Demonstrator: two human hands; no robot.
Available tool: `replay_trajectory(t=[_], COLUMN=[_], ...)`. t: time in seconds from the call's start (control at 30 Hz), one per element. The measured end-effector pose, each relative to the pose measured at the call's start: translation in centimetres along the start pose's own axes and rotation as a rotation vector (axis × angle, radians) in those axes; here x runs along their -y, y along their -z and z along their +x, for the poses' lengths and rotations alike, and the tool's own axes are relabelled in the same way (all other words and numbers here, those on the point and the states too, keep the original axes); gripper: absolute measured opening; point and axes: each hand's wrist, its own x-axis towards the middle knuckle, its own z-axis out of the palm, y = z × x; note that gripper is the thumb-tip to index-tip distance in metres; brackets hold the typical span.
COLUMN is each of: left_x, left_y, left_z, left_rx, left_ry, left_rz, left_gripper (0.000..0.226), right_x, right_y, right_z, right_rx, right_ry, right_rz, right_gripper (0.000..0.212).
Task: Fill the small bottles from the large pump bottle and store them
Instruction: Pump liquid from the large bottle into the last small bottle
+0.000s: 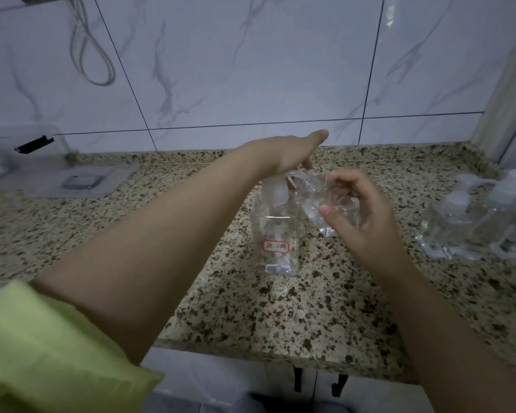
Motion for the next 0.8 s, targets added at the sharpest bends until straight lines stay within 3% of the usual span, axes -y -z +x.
replay_trajectory(t=[0.33, 0.8], left_x=[0.59, -0.25], left_y=[0.09, 0.46], left_z=[0.75, 0.26], left_rx=[0.010, 0.067], left_ry=[-0.011, 0.004], left_rz=[-0.071, 0.003], left_gripper=[0.073, 0.077], right_x=[0.10, 0.13], right_y=[-0.07, -0.22], right_z=[-0.11, 0.05], right_rx=[-0.017, -0.012], right_ry=[-0.039, -0.018], right_rz=[0.054, 0.034], right_gripper=[0.032, 0.034])
